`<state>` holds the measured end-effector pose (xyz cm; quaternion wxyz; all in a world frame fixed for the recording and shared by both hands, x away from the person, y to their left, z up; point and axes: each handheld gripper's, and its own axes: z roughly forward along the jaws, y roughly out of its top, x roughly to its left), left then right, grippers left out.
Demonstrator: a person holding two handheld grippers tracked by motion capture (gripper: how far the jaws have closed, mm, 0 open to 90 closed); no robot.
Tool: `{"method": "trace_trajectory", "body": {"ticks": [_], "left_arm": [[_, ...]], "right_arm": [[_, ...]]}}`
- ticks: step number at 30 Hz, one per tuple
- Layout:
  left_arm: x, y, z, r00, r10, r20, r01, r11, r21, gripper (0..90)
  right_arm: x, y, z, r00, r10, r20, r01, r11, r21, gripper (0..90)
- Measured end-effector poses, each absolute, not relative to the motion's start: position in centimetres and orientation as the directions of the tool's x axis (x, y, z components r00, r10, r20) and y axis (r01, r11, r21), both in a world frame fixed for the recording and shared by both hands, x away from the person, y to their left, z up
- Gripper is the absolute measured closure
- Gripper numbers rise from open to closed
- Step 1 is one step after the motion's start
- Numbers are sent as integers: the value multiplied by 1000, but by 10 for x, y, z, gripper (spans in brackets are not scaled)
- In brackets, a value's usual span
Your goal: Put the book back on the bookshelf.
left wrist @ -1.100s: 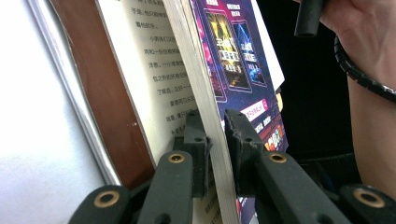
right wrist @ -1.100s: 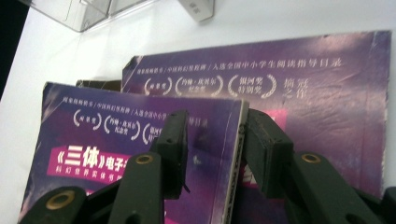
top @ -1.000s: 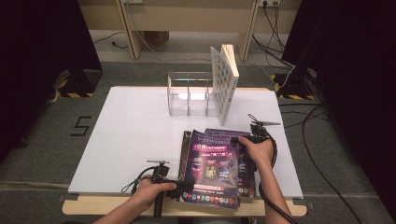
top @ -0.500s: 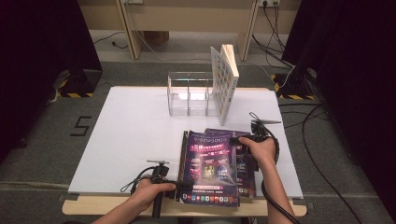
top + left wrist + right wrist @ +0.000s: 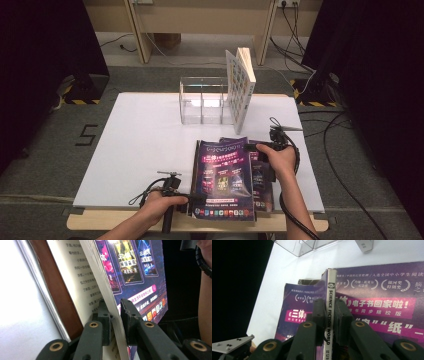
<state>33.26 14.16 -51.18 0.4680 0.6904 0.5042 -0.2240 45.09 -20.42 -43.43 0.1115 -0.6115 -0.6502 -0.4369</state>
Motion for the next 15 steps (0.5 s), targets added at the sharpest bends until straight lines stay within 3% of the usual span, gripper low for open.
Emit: {"method": "trace_trajectory", "body": {"ticks": [15], "left_arm": [[333, 142, -512, 393, 485, -781, 906, -61, 418, 786]], "right_arm": [[454, -208, -439, -194, 623, 758, 917, -161, 366, 755]]}}
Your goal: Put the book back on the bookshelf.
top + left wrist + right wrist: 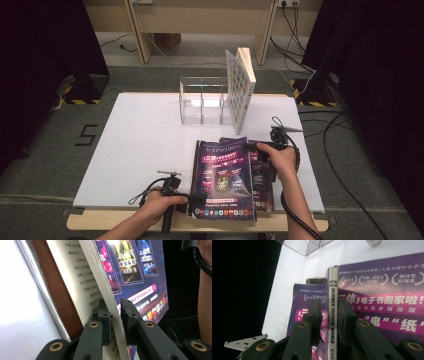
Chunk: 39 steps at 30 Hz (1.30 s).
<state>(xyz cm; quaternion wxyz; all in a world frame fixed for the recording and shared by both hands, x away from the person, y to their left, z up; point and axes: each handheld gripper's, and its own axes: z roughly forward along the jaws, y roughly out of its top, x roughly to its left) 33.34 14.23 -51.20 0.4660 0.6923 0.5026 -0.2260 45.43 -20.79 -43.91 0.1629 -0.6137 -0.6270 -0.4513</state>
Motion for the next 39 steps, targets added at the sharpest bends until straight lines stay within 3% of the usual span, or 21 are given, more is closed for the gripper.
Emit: {"method": "trace_trajectory", "body": {"ticks": [4, 9, 15, 19, 24, 29, 34, 39], "left_arm": [[334, 142, -512, 393, 483, -782, 906, -61, 418, 786], [333, 142, -512, 398, 483, -780, 904, -64, 422, 785], [333, 143, -512, 402, 472, -785, 902, -59, 427, 778], [332, 149, -507, 433, 467, -771, 885, -58, 462, 686], [327, 160, -499, 480, 509, -714, 851, -71, 521, 479], [322, 181, -493, 498, 542, -677, 809, -11, 587, 450], [327, 202, -497, 508, 650, -565, 740, 5, 672, 434], [333, 215, -497, 481, 694, -536, 717, 41, 696, 423]], "right_arm": [[455, -206, -440, -189, 593, 783, 938, -127, 323, 735], [454, -203, -444, -197, 634, 748, 935, -107, 337, 741], [454, -198, -440, -216, 689, 692, 929, -73, 363, 820], [448, -196, -437, -214, 688, 694, 918, -101, 383, 824], [442, -191, -433, -234, 706, 669, 903, -97, 418, 831], [436, -188, -422, -267, 699, 663, 879, -105, 465, 831], [428, -184, -406, -299, 724, 622, 846, -101, 524, 831], [421, -181, -394, -322, 740, 590, 812, -104, 574, 832]]}}
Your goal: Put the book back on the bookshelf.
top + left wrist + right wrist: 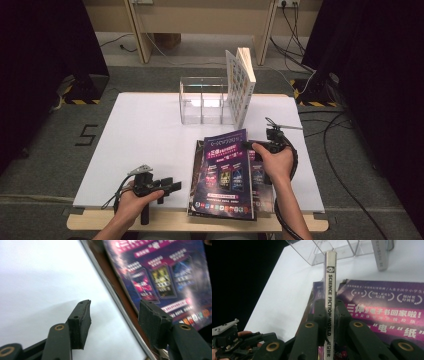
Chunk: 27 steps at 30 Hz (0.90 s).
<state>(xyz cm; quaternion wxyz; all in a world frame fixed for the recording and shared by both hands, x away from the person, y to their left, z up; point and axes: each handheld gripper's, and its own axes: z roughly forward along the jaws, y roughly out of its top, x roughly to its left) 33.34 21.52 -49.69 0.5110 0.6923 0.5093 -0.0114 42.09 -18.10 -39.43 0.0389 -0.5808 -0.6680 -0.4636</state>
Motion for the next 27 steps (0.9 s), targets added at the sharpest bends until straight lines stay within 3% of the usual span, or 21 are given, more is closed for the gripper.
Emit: {"method": "trace_trajectory", "body": {"ticks": [7, 27], "left_arm": [[337, 222, -497, 470, 732, -493, 694, 39, 719, 399], [340, 226, -499, 455, 741, -494, 693, 53, 719, 395]], "right_arm": [[415, -176, -382, -354, 754, 554, 773, -98, 627, 832], [404, -166, -352, -396, 800, 450, 644, -108, 758, 832]]}}
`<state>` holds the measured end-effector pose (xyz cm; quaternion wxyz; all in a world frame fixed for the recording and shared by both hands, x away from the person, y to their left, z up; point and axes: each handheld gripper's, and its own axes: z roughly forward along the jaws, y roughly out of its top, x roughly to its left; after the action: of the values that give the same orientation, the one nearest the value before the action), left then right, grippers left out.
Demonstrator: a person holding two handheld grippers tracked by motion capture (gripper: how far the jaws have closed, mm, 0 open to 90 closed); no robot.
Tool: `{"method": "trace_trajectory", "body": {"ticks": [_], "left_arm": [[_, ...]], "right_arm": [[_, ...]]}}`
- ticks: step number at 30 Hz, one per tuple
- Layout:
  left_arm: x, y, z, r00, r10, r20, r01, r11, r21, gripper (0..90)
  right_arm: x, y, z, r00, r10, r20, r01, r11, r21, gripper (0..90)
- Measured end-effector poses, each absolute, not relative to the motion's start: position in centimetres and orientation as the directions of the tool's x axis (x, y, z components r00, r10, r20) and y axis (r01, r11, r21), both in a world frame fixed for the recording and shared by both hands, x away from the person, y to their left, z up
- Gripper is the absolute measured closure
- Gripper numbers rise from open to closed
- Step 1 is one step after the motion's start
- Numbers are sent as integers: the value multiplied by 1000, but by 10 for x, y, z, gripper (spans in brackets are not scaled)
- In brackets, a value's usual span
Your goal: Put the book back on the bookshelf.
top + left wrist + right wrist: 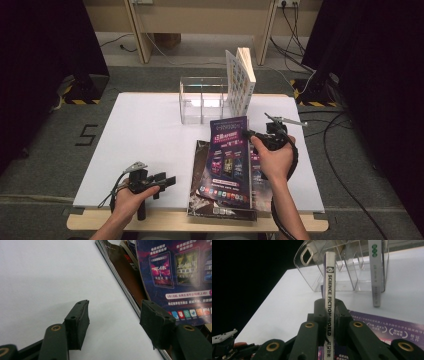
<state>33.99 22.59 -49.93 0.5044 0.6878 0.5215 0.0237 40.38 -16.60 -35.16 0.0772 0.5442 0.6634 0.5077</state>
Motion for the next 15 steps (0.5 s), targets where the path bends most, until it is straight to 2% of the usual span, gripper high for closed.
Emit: {"method": "trace_trajectory", "body": {"ticks": [15], "left_arm": [[340, 226, -499, 454, 742, -494, 693, 55, 719, 396]], "right_arm": [[400, -160, -338, -398, 822, 407, 577, -121, 808, 832]]}}
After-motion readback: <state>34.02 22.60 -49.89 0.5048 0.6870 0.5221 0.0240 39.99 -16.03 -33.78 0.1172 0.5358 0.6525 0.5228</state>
